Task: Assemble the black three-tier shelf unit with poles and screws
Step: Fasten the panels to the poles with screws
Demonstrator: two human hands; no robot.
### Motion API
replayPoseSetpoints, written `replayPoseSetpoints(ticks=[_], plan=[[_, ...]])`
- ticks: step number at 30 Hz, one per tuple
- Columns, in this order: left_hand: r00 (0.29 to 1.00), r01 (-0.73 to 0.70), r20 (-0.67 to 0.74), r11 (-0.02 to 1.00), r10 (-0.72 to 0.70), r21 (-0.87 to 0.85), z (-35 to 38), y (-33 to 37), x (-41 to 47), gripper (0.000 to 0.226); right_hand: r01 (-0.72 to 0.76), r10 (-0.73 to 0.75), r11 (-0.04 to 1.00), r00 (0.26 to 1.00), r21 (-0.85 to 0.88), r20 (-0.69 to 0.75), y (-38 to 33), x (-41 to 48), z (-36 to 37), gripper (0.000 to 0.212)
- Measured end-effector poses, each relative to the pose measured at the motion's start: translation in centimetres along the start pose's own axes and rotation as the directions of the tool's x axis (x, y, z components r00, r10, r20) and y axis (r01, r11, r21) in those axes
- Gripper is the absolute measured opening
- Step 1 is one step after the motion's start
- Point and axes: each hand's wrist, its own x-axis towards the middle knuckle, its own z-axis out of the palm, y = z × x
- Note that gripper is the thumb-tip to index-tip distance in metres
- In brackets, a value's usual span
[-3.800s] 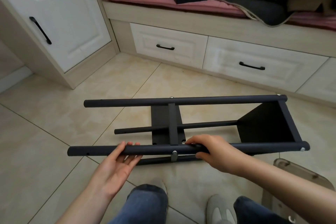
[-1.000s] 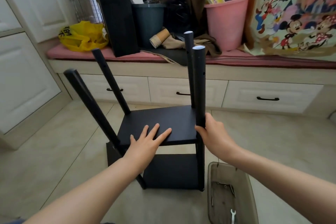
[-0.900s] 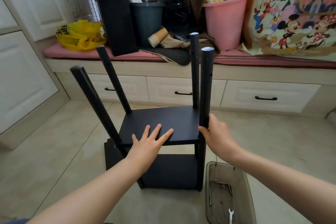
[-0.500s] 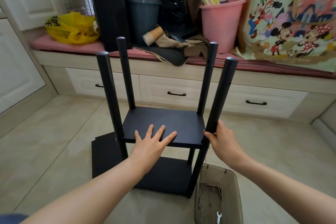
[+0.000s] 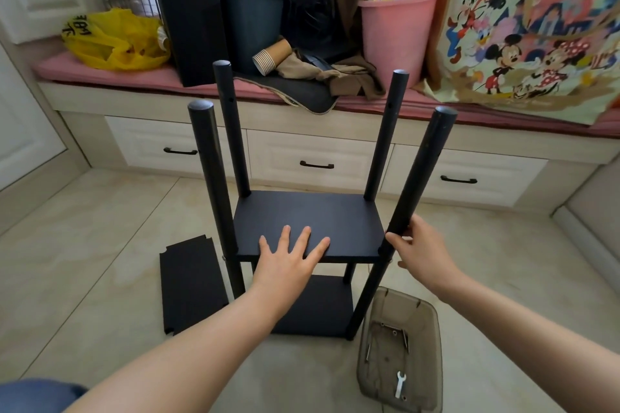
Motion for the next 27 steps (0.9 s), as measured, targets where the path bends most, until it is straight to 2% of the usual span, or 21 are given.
replayPoseSetpoints(ticks=[3,5,7,10,13,16,18,20,23,27], plan=[[0.999,-0.04,-0.005,0.999,0.04,-0.001,-0.2,-0.8,-0.7,0.104,-0.06,0.06,0.998,0.998,0.009,0.008,0.2,-0.3,0.1,0.028],[0.998,-0.064,-0.029,0.998,0.063,-0.017,-0.4,-1.3,-1.4,0.095,-0.208,0.205,0.972,0.978,0.112,0.036,0.7,-0.6,0.3,0.032],[0.988,-0.109,-0.118,0.993,0.103,-0.048,-0.5,-1.9,-2.6,0.082,-0.385,0.375,0.904,0.923,0.184,0.091,1.3,-1.3,1.0,0.036],[0.919,-0.273,-0.291,0.962,0.267,0.021,0.1,-3.3,-5.0,0.074,-0.516,0.495,0.849,0.851,0.113,0.175,2.3,-2.8,3.0,0.012],[0.867,-0.364,-0.312,0.921,0.389,0.137,2.6,-5.0,-7.5,0.068,-0.478,0.469,0.878,0.847,-0.029,0.25,3.0,-3.6,5.9,0.019],[0.928,-0.333,-0.141,0.938,0.345,0.101,5.5,-6.2,-9.5,0.058,-0.332,0.393,0.915,0.861,-0.228,0.322,2.8,-3.9,8.9,0.025],[0.982,-0.189,0.007,0.982,0.189,0.023,7.3,-6.8,-10.5,0.049,-0.265,0.375,0.911,0.852,-0.315,0.366,2.8,-4.1,11.0,0.023],[0.988,-0.004,0.155,1.0,0.009,-0.029,9.3,-7.7,-11.0,0.052,-0.205,0.349,0.911,0.846,-0.358,0.403,2.7,-4.0,13.4,0.025],[0.921,0.166,0.359,0.986,-0.151,-0.011,11.6,-9.2,-11.5,0.056,-0.154,0.329,0.912,0.829,-0.381,0.451,2.3,-3.6,17.4,0.021],[0.796,0.34,0.553,0.937,-0.245,-0.074,15.1,-11.3,-11.6,0.046,-0.117,0.355,0.901,0.753,-0.418,0.554,1.2,-3.0,23.6,0.018]])
